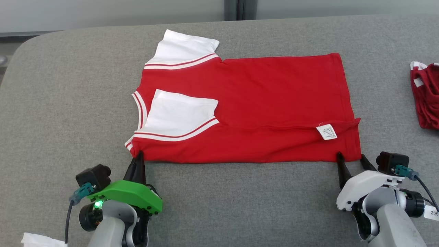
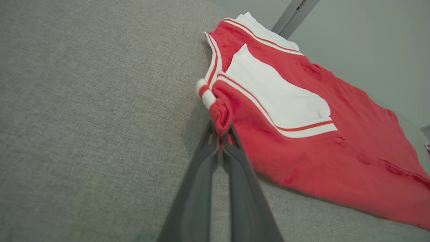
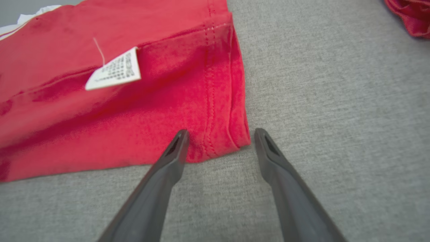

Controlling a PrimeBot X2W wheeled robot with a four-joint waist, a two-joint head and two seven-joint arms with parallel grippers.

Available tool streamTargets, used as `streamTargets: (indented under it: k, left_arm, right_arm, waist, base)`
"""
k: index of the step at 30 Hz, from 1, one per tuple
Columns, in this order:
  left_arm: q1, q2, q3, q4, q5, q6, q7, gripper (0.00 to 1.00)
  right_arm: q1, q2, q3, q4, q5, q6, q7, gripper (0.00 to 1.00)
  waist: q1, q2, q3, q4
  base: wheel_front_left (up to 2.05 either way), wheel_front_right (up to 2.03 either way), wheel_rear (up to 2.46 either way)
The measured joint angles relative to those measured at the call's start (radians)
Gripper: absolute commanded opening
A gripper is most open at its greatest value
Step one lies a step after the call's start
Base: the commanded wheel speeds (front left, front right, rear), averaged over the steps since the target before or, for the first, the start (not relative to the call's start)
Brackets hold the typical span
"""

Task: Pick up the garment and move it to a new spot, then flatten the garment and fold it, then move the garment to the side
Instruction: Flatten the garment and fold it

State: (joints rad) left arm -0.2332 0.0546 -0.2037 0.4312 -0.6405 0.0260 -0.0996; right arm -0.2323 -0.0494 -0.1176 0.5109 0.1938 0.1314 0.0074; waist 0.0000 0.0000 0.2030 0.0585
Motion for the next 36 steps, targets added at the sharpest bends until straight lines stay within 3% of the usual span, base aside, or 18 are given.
streamTargets:
  k: [1,2,3,8,13,20,26,28,29,30,36]
  left_arm:
    - [0.000,0.000,-0.002,-0.001,0.000,-0.001,-0.003,0.00]
    - [0.000,0.000,-0.004,-0.003,0.000,-0.001,-0.007,0.00]
    - [0.000,0.000,-0.006,-0.005,0.000,-0.001,-0.009,0.00]
    - [0.012,0.004,-0.013,-0.041,0.008,-0.005,-0.016,0.00]
    - [0.048,0.027,-0.021,-0.122,0.017,0.004,-0.002,0.00]
    - [0.195,0.039,-0.050,-0.265,0.017,0.047,0.065,0.00]
    - [0.306,0.030,-0.064,-0.305,-0.010,0.089,0.098,0.00]
    - [0.321,0.029,-0.069,-0.304,-0.010,0.098,0.101,0.45]
    - [0.326,0.029,-0.070,-0.304,-0.010,0.099,0.104,1.00]
    - [0.328,0.030,-0.071,-0.304,-0.010,0.104,0.109,1.00]
    - [0.331,0.091,-0.056,-0.348,0.007,0.115,0.133,1.00]
  right_arm:
    - [-0.005,-0.001,0.000,0.011,0.008,0.000,-0.001,0.47]
    - [-0.012,-0.001,-0.002,0.025,0.015,0.000,-0.004,0.20]
    - [-0.018,-0.001,-0.003,0.036,0.016,0.000,-0.006,0.00]
    - [-0.032,0.002,-0.021,0.042,0.034,0.000,-0.018,0.00]
    - [-0.015,0.001,-0.051,-0.028,0.058,0.000,0.007,0.00]
    - [0.149,0.001,-0.050,-0.195,0.074,0.000,0.096,0.00]
    - [0.247,0.001,-0.058,-0.260,0.105,0.000,0.122,0.00]
    - [0.258,0.001,-0.057,-0.268,0.109,0.000,0.122,0.23]
    - [0.263,0.001,-0.058,-0.272,0.112,0.000,0.121,0.46]
    - [0.267,0.001,-0.060,-0.274,0.116,0.000,0.115,1.00]
    - [0.282,0.001,-0.071,-0.291,0.117,0.000,0.101,1.00]
  waist:
    - [0.0000,0.0000,-0.003,0.002]
    - [0.0000,0.0000,-0.006,0.003]
    - [0.0000,0.0000,-0.010,0.005]
    - [0.0000,0.0000,-0.035,0.007]
    - [0.0000,0.0000,-0.064,0.009]
    - [0.0000,0.0000,-0.088,0.006]
    - [0.0000,0.0000,-0.080,-0.006]
    - [0.0000,0.0000,-0.077,-0.010]
    - [0.0000,0.0000,-0.075,-0.012]
    - [0.0000,0.0000,-0.073,-0.014]
    - [0.0000,0.0000,-0.069,-0.027]
  base:
    - [0.00,0.00,0.00]
    - [0.00,0.00,0.00]
    - [0.00,0.00,0.00]
    - [0.00,0.00,0.00]
    - [0.00,0.00,0.00]
    - [0.00,0.00,0.00]
    - [0.00,0.00,0.00]
    - [0.00,0.00,0.00]
    - [0.00,0.00,0.00]
    - [0.00,0.00,0.00]
    - [0.00,0.00,0.00]
